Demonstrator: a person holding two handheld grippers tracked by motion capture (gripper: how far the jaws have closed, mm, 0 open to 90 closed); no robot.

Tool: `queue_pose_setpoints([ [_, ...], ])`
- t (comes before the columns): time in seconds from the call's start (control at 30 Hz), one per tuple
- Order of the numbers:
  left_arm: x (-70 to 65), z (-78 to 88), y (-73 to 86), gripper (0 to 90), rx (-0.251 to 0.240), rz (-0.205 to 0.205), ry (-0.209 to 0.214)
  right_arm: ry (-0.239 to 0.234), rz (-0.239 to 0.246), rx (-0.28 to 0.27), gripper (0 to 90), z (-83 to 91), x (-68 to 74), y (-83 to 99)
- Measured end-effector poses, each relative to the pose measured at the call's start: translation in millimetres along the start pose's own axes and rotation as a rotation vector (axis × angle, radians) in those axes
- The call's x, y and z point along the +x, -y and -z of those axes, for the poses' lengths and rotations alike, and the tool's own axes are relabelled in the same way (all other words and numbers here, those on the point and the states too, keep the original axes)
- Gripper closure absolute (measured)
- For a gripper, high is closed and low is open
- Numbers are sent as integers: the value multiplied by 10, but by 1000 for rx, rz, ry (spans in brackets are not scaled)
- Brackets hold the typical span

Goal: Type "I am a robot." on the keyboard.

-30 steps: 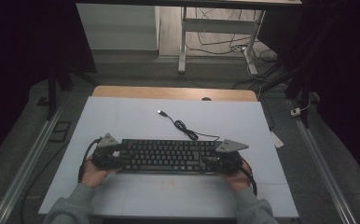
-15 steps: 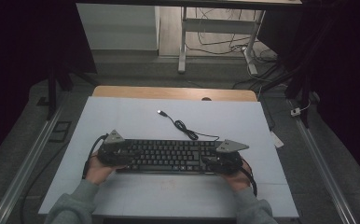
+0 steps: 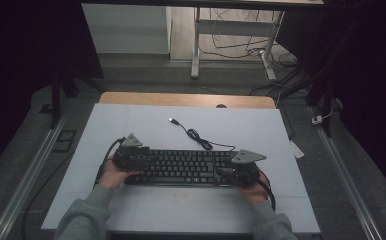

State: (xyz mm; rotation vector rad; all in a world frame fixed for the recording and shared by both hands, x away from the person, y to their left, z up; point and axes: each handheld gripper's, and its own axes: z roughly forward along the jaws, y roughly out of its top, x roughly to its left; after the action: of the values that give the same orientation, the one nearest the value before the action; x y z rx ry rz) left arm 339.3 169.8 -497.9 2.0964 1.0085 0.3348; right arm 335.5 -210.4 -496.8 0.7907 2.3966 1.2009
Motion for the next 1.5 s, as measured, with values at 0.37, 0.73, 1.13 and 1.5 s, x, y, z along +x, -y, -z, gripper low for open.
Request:
queue_pose_setpoints([
  [0.37,-74,-160,27,802,50,-37,14,0,8,7,502,-3,-5,-2],
  [0.73,-86,-219,51,883,64,-41,10,0,9,7,502,-5,-5,-2],
  [1.13,-109,-277,63,883,78,-45,8,2,9,8,502,-7,-7,-1],
  [1.5,-119,-316,78,885,71,-40,1,5,14,8,502,-12,-6,0],
])
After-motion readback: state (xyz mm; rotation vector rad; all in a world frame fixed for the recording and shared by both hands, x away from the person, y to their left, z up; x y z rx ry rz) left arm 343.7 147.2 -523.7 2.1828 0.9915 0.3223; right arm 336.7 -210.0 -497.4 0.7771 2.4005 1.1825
